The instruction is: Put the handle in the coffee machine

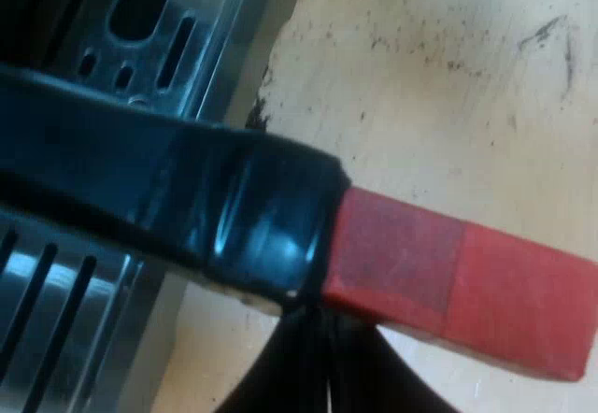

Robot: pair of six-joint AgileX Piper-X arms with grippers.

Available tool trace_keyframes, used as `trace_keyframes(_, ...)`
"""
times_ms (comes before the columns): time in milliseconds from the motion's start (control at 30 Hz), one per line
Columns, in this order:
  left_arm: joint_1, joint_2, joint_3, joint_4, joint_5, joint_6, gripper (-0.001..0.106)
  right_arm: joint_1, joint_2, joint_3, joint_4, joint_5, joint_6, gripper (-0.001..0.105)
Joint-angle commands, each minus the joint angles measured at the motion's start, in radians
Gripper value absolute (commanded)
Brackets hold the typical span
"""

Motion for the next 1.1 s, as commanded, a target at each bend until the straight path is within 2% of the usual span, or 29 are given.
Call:
trace_keyframes(33, -0.025, -0.020, -0.021, -0.148, 0.164, -0.015, 0.000, 0.000, -0.016, -0.012, 0.001, -0.001, -0.005, 0.059)
trace_keyframes(100, -0.025, -0.020, -0.021, -0.180, 0.164, -0.018, 0.000, 0.000, -0.016, -0.012, 0.004, -0.001, -0.005, 0.059)
trace_keyframes(167, -0.025, -0.020, -0.021, -0.198, 0.173, -0.050, 0.000, 0.000, -0.016, -0.012, 0.004, -0.001, -0.005, 0.059)
trace_keyframes(267, -0.025, -0.020, -0.021, -0.191, 0.171, -0.075, 0.000, 0.000, -0.016, -0.012, 0.004, -0.001, -0.005, 0.059)
trace_keyframes(367, -0.010, -0.031, -0.021, -0.123, 0.102, -0.073, 0.000, 0.000, -0.016, -0.012, 0.004, -0.030, -0.005, 0.059)
trace_keyframes(400, 0.006, -0.040, -0.021, -0.098, 0.072, -0.064, 0.000, 0.000, -0.016, -0.012, 0.004, -0.049, -0.005, 0.059)
trace_keyframes(500, 0.061, -0.077, -0.021, -0.056, 0.041, -0.039, 0.000, -0.010, -0.016, -0.012, 0.004, -0.079, -0.005, 0.059)
trace_keyframes(733, 0.205, -0.210, -0.021, 0.002, 0.020, -0.053, 0.000, -0.067, -0.016, -0.012, 0.001, -0.145, -0.005, 0.059)
trace_keyframes(833, 0.258, -0.286, -0.021, 0.016, 0.020, -0.057, 0.003, -0.096, -0.016, -0.012, 0.001, -0.211, -0.005, 0.059)
trace_keyframes(900, 0.297, -0.354, -0.026, 0.027, 0.004, -0.068, 0.015, -0.112, -0.016, -0.012, 0.001, -0.271, -0.005, 0.059)
trace_keyframes(933, 0.303, -0.364, -0.029, 0.031, -0.002, -0.072, 0.018, -0.114, -0.016, -0.012, 0.001, -0.287, -0.005, 0.059)
trace_keyframes(1000, 0.329, -0.412, -0.054, 0.044, -0.019, -0.077, 0.038, -0.115, -0.016, -0.012, 0.001, -0.294, -0.005, 0.059)
trace_keyframes(1100, 0.360, -0.461, -0.095, 0.045, -0.021, -0.129, 0.053, -0.127, -0.016, -0.016, 0.001, -0.296, -0.018, 0.059)
